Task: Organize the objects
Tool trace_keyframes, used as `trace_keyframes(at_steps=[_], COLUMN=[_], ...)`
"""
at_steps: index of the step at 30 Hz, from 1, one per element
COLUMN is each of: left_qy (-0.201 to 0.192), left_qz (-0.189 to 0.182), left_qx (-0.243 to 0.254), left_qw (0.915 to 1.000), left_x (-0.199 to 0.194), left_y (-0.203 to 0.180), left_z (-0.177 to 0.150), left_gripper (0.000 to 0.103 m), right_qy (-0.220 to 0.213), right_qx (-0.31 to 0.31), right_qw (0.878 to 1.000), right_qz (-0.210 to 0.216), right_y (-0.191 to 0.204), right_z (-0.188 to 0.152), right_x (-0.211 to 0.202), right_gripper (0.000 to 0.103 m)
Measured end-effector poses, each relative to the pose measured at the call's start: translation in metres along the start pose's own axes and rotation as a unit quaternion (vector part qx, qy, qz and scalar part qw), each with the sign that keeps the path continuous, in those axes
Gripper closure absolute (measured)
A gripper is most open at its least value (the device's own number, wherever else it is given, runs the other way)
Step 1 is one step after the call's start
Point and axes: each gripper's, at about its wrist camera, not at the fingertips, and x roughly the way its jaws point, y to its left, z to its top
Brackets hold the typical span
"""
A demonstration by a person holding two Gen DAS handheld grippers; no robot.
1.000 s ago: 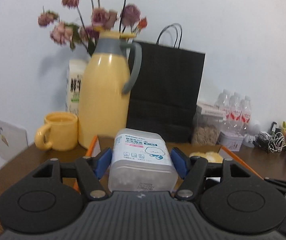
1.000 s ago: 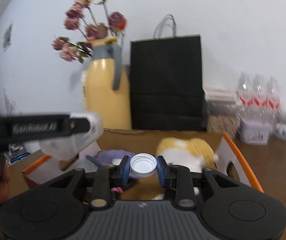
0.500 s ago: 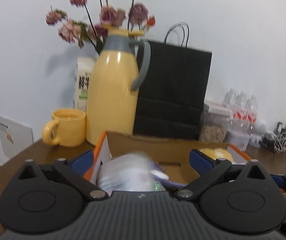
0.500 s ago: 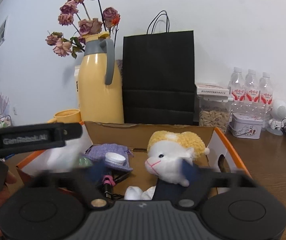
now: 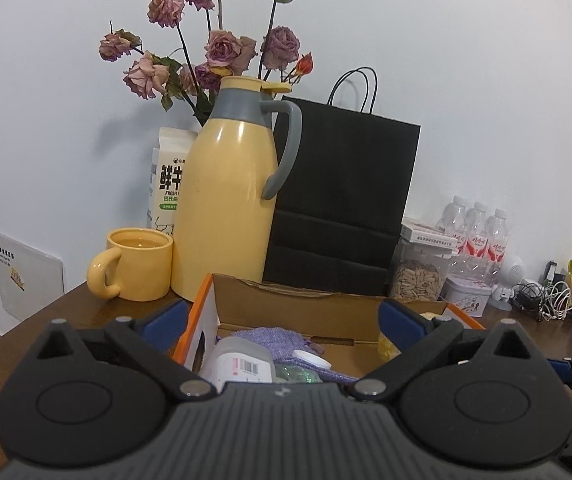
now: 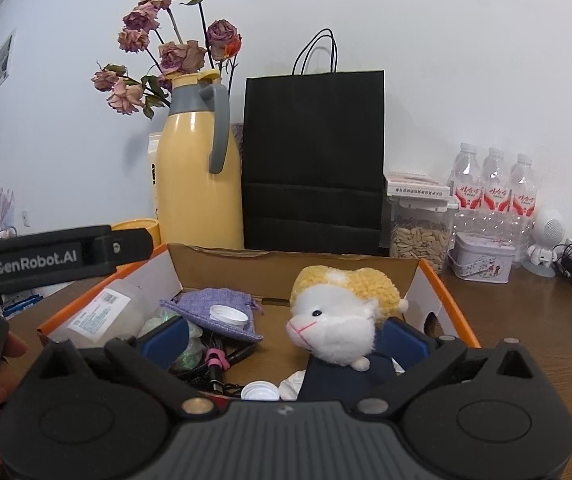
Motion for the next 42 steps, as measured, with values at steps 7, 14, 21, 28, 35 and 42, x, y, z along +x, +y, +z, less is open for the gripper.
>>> trace_keyframes(at_steps=[7,14,21,28,35,42], left_qy=[-0.022,-0.002,0.015,0.042,0.07,0.096], left_qz=[-0.007,-0.024,-0.026,-0.019,-0.002,0.012], left_qx=[-0.013,-0.013,-0.006,0.008,0.026,0.033], left_qw=[0.9996,0.9996,0.9995,0.9989,0.9972,0.9947], left_x=[-0.02,-0.042,-0.06,-0.076,-0.092,-0.105], left_y=[0.004,0.007,0.009,0.013,0.022,0.031], left_z=[0.007,0.014,0.015,0.008,-0.004,-0.019], left_gripper=[0.0,0.0,0.0,0.0,0.0,0.0], right_qy=[-0.007,-0.025,-0.009,0.023,0.066,0.116], right_qx=[-0.003,-0.008,-0.019,-0.027,-0.022,-0.014], right_qw=[1.0,1.0,1.0,0.999,0.997,0.992], right_qz=[-0.01,-0.003,-0.002,-0.018,-0.029,-0.042], right_y=[-0.005,-0.01,-0.015,-0.024,-0.04,-0.056], right_z=[0.005,0.012,0.008,-0.008,-0.035,-0.067], right_x=[-0.017,-0.048,-0.073,-0.094,-0.108,-0.115], right_gripper=[0.0,0.0,0.0,0.0,0.0,0.0])
